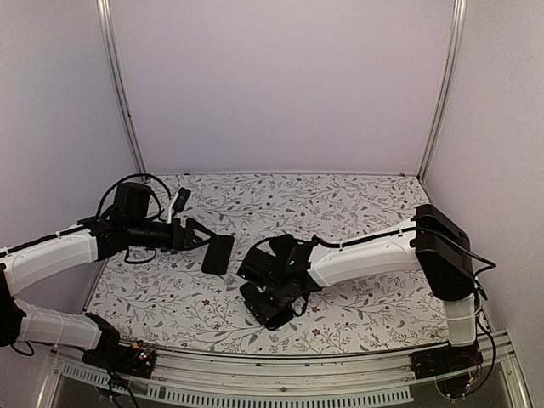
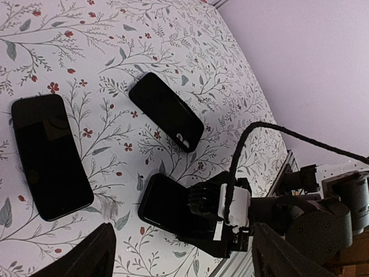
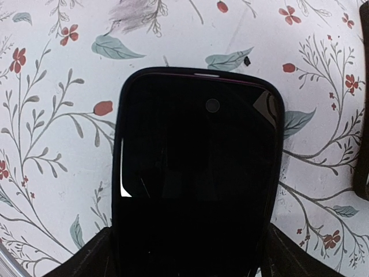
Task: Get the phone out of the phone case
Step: Pick up the phone with the phone case at the center of the board, then pass from the right arm to the left, then remove the bottom right corner of the phone case from the phone.
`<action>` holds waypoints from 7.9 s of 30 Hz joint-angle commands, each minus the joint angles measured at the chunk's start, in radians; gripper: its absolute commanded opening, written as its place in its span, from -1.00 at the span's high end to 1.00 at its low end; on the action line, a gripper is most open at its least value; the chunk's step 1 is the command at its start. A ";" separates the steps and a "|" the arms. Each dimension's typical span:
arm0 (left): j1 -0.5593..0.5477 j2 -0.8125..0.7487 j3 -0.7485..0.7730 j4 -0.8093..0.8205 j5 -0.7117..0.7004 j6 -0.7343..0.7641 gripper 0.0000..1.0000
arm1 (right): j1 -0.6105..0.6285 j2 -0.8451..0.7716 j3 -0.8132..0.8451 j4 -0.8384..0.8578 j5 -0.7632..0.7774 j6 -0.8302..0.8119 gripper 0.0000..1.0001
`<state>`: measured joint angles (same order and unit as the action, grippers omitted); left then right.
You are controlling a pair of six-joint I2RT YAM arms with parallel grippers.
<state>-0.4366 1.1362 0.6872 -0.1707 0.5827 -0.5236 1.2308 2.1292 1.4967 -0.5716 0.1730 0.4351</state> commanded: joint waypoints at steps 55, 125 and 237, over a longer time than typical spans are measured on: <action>-0.143 0.155 0.014 0.456 0.255 -0.327 0.26 | 0.046 -0.491 -0.250 0.495 0.235 -0.330 -0.11; -0.202 0.031 0.098 0.926 0.505 -0.492 1.00 | -0.320 -0.853 -0.719 1.274 -1.175 0.293 1.00; -0.516 0.084 0.240 0.952 0.510 -0.543 1.00 | -0.281 -0.827 -0.326 0.357 -0.657 -0.420 1.00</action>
<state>-0.8577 1.2503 0.9386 0.7906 1.0054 -0.9966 1.0290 1.2648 1.0904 -0.1970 -0.9089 0.1108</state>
